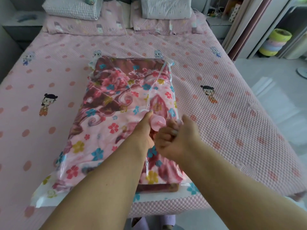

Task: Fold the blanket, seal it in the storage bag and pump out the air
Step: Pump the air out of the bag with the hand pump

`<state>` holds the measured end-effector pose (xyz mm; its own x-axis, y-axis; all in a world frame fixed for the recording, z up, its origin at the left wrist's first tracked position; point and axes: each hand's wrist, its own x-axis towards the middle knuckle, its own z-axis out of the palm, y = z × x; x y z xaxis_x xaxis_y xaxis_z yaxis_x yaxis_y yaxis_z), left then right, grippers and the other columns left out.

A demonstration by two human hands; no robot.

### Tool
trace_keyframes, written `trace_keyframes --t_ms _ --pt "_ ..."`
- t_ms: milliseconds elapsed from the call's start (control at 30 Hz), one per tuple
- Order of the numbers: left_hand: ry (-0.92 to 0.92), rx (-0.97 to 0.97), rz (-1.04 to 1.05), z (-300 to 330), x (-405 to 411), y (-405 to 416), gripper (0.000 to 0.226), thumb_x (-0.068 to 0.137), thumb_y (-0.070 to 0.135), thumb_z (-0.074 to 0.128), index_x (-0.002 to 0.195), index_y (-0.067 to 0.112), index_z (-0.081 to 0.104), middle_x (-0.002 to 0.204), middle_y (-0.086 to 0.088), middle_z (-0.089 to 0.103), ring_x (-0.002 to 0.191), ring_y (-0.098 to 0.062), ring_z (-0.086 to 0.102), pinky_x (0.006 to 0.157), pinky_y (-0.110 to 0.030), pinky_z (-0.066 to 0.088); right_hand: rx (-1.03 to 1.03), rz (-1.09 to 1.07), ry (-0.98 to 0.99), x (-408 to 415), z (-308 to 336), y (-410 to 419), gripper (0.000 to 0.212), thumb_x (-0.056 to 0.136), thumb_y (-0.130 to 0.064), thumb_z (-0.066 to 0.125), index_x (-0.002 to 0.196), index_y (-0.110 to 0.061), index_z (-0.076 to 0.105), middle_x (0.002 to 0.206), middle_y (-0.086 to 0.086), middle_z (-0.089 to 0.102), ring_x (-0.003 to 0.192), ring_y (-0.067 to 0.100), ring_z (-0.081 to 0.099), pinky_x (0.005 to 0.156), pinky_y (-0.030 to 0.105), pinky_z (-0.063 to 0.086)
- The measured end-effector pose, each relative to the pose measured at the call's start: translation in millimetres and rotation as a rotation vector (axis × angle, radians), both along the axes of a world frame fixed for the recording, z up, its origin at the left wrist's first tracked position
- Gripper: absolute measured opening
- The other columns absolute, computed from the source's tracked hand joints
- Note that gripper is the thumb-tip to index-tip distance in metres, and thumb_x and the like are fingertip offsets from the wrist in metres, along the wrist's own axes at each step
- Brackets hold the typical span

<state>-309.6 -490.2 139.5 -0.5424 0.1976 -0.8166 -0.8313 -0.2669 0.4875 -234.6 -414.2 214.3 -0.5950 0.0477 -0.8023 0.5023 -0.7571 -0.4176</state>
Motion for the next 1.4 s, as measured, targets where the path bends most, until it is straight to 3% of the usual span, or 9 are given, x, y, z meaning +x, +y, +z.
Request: trace_keyframes --t_ms 133,333,500,667,867,1033,1133,1233,1400 --pt "0.052 0.098 -0.089 1 5 1 0.067 0.092 0.055 0.038 0.042 0.015 0.055 0.039 0.005 0.041 0.028 -0.005 0.034 0.039 -0.014 0.019 0.248 0.126 0.184 0 -13 0 0.06 0.093 -0.057 0.028 0.047 -0.02 0.028 0.045 -0.005 0.02 0.037 0.011 0.019 0.041 0.017 0.013" --pt "0.014 -0.105 -0.005 -10 -1 -2 0.044 0.08 0.06 0.059 0.093 0.018 0.065 0.067 0.001 0.059 0.048 -0.009 0.052 0.049 -0.017 0.032 0.018 0.053 0.026 23 8 7 0.064 0.093 -0.061 0.03 0.045 -0.018 0.027 0.044 -0.005 0.019 0.04 0.01 0.019 0.043 0.017 0.012" --pt "0.05 0.035 -0.094 -1 -2 6 0.062 0.093 0.053 0.036 0.045 0.018 0.053 0.038 0.006 0.042 0.025 -0.005 0.031 0.03 -0.009 0.016 0.254 0.133 0.169 -10 -16 7 0.063 0.094 -0.059 0.026 0.044 -0.019 0.027 0.044 -0.005 0.017 0.039 0.011 0.016 0.041 0.016 0.011" --pt "-0.006 -0.148 -0.02 -10 -3 -1 0.038 0.081 0.057 0.06 0.081 0.019 0.058 0.055 0.004 0.053 0.031 -0.006 0.04 0.038 -0.015 0.027 -0.005 0.042 0.042 27 4 6 0.063 0.092 -0.062 0.029 0.046 -0.019 0.027 0.044 -0.006 0.019 0.041 0.01 0.019 0.043 0.018 0.011" --pt "0.025 0.074 -0.13 8 0 2 0.065 0.096 0.047 0.032 0.044 0.013 0.052 0.033 0.005 0.041 0.022 -0.004 0.033 0.026 -0.007 0.022 0.196 0.07 0.138 -10 -16 -1 0.061 0.093 -0.057 0.028 0.046 -0.019 0.028 0.043 -0.005 0.019 0.041 0.011 0.018 0.044 0.019 0.011" --pt "0.022 -0.129 -0.02 -7 1 -10 0.041 0.083 0.06 0.057 0.081 0.02 0.06 0.054 0.003 0.056 0.047 -0.008 0.043 0.042 -0.018 0.026 -0.004 0.033 0.05 37 8 -9 0.062 0.092 -0.06 0.031 0.046 -0.018 0.027 0.045 -0.005 0.019 0.044 0.01 0.019 0.045 0.019 0.01" --pt "-0.001 -0.064 -0.084 -2 3 -9 0.05 0.085 0.063 0.053 0.072 0.015 0.062 0.053 0.001 0.058 0.045 -0.009 0.052 0.045 -0.018 0.039 -0.016 -0.027 0.014 8 -7 -12 0.063 0.093 -0.06 0.031 0.045 -0.018 0.028 0.045 -0.005 0.02 0.041 0.011 0.02 0.045 0.02 0.011" --pt "-0.009 0.121 -0.109 8 9 -7 0.066 0.092 0.061 0.041 0.048 0.013 0.055 0.039 0.003 0.047 0.028 -0.005 0.04 0.031 -0.011 0.032 0.082 0.004 0.101 -6 -19 -11 0.062 0.094 -0.056 0.029 0.046 -0.018 0.029 0.043 -0.004 0.021 0.038 0.012 0.02 0.042 0.018 0.014" --pt "0.018 -0.128 -0.019 0 9 -14 0.038 0.085 0.057 0.059 0.08 0.02 0.058 0.043 0.005 0.053 0.043 -0.006 0.042 0.038 -0.016 0.029 -0.075 0.009 0.044 52 19 -18 0.062 0.092 -0.059 0.035 0.046 -0.017 0.026 0.046 -0.005 0.016 0.042 0.01 0.018 0.044 0.019 0.011"
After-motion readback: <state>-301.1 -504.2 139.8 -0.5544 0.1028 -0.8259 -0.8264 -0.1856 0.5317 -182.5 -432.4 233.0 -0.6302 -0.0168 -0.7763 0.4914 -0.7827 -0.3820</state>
